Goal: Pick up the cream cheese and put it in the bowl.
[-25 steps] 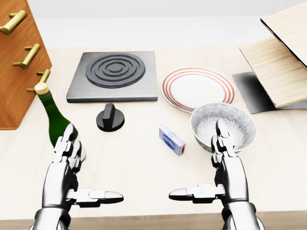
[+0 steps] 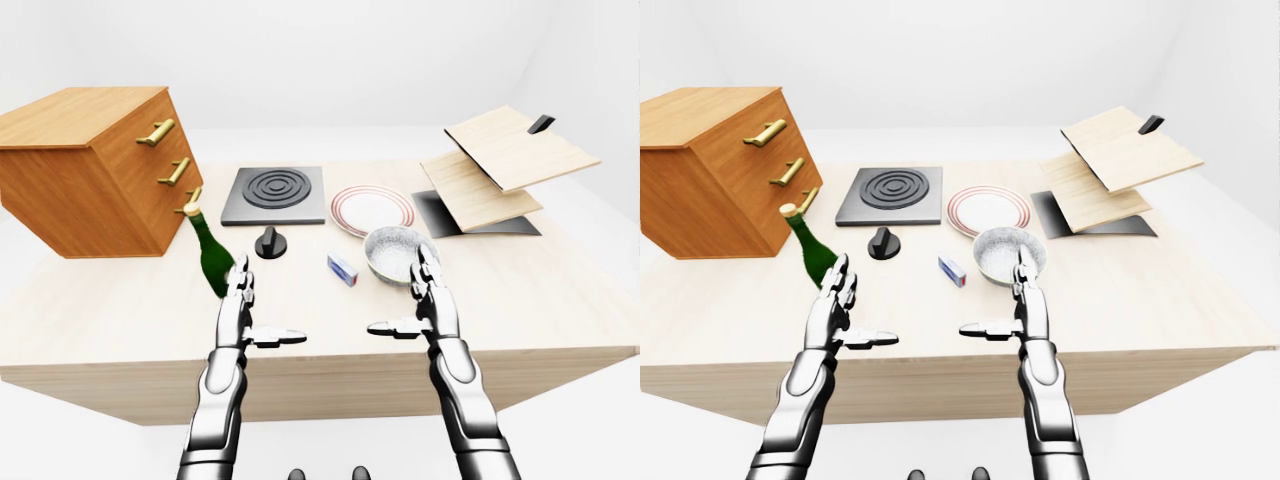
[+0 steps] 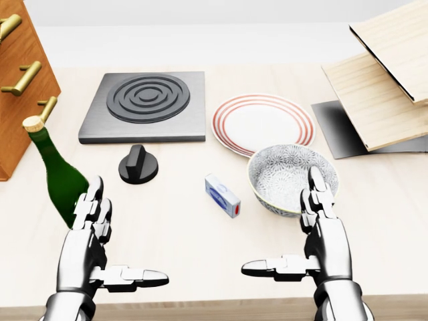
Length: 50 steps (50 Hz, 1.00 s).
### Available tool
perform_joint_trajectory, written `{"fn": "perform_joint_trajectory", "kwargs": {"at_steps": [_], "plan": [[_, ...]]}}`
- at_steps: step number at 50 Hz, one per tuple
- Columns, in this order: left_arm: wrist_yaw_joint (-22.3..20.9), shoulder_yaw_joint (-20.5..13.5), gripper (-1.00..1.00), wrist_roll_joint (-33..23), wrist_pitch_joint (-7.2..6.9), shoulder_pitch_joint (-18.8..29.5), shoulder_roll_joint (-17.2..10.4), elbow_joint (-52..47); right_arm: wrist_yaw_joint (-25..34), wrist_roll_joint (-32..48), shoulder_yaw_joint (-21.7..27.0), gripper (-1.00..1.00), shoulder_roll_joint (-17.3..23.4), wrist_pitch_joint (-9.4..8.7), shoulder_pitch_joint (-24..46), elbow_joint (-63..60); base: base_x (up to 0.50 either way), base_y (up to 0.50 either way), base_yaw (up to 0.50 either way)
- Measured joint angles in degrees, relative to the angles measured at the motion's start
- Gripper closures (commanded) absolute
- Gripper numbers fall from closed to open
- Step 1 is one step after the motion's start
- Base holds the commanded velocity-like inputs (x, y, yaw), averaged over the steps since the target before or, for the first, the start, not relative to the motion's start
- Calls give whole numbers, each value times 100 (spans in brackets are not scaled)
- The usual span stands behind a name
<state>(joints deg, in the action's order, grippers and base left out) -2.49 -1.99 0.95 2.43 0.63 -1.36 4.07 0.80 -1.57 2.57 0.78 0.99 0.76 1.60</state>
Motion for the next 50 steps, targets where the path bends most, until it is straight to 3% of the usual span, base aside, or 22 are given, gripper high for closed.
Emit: {"fn": "perform_joint_trajectory", "kwargs": {"at_steps": [10, 13, 24, 37, 50], "plan": [[-18, 2, -100, -2, 55, 19, 16, 66, 19, -31, 18, -100, 32, 29, 5, 15, 0, -50, 0], [-24, 15, -100, 2, 60, 26, 109, 70, 2, -5, 34, -100, 127, 51, 9, 33, 0, 0, 0], [-21, 2, -100, 6, 68, 43, 50, 87, -28, 94, 13, -100, 79, 56, 42, 100, 0, 0, 0], [-16, -4, -100, 7, 81, 86, 29, 104, 24, 65, 9, -100, 58, 64, 60, 102, 35, -3, 0], [49, 22, -100, -73, 257, 393, 26, 619, 39, 101, -14, -100, 46, 168, 33, 182, 0, 0, 0]]}}
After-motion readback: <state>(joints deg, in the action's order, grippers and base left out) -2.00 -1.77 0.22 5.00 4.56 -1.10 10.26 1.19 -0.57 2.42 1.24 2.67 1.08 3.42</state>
